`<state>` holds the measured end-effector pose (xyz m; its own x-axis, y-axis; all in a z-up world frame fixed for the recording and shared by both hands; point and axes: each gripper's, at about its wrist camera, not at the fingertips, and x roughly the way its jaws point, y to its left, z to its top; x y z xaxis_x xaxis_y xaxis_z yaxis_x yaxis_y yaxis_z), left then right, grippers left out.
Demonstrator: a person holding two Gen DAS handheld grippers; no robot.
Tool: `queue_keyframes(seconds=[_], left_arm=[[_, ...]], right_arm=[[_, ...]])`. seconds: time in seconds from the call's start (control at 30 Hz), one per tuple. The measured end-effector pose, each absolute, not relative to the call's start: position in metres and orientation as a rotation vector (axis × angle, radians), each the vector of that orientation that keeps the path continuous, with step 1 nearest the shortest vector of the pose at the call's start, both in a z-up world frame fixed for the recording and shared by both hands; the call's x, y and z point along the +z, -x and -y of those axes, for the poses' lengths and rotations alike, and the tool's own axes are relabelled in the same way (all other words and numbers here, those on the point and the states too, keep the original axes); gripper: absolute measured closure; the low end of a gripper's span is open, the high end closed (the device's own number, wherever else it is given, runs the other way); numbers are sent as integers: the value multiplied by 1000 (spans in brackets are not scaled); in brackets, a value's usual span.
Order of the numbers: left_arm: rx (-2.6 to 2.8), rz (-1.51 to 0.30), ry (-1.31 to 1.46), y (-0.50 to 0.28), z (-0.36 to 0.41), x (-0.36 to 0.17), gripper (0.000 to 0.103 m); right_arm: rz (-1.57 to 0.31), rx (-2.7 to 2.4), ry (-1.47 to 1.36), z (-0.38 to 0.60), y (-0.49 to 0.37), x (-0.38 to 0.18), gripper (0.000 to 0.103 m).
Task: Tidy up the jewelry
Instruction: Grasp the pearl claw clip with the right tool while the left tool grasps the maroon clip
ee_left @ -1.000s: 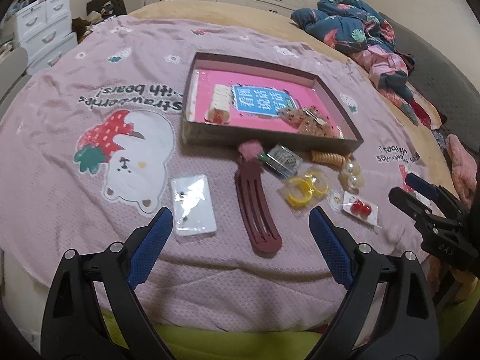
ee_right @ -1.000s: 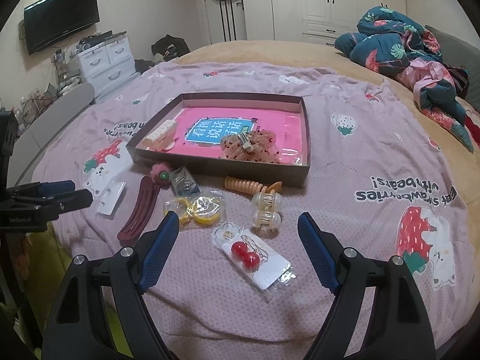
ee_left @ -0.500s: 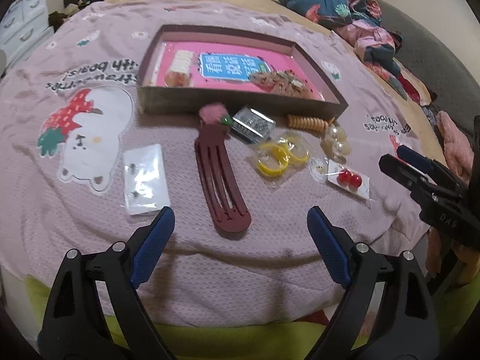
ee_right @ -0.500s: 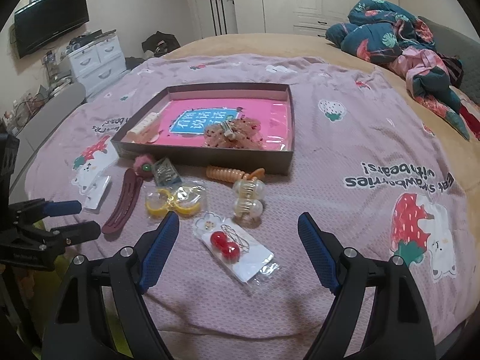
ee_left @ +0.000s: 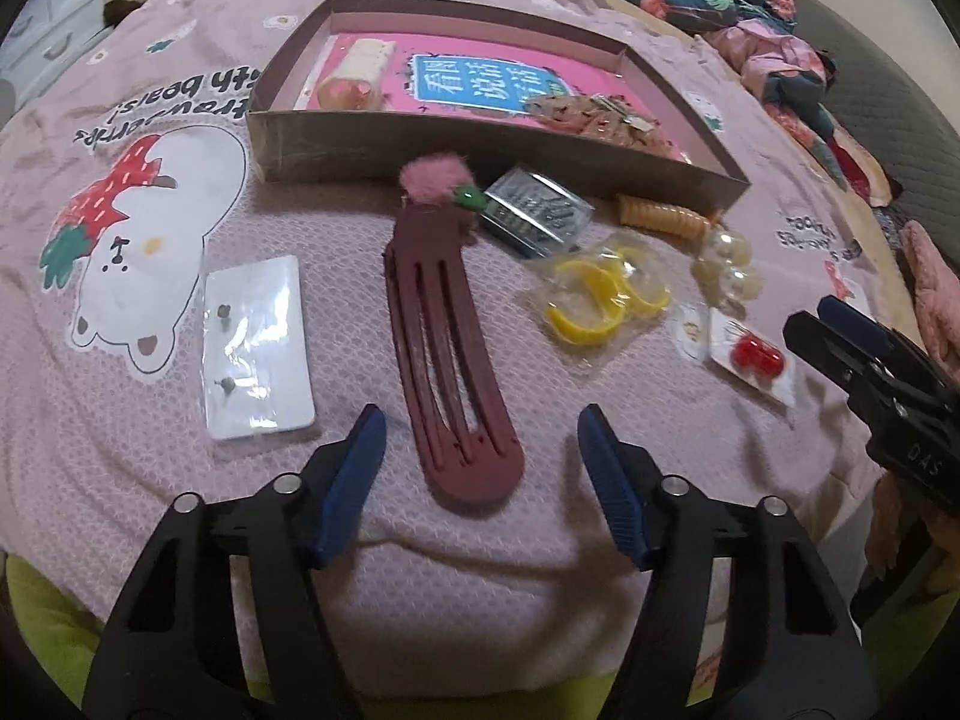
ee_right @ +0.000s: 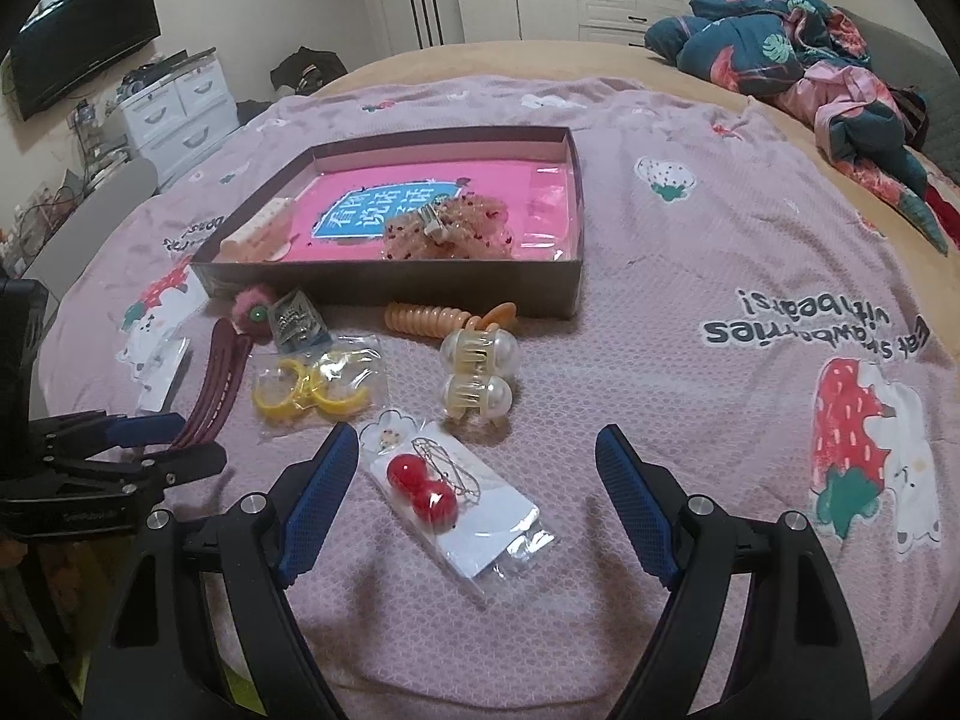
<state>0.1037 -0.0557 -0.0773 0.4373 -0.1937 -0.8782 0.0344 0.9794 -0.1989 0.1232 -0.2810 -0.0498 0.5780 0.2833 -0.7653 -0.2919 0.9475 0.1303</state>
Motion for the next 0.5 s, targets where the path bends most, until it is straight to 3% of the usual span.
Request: queue_keyframes(seconds=[0.13,0.4,0.5], left_arm=[[-119,-1111,160,-110,53,-79,56],[-97,-1107,134,-124,57,-82,57],[-84,-1103,122,-128,58,-83,64]], right_arm=[[-896,338,10,280,-130,-53,23],[-907,330,11,275,-148,-60,23],[-912,329,9,273,-154,-63,23]])
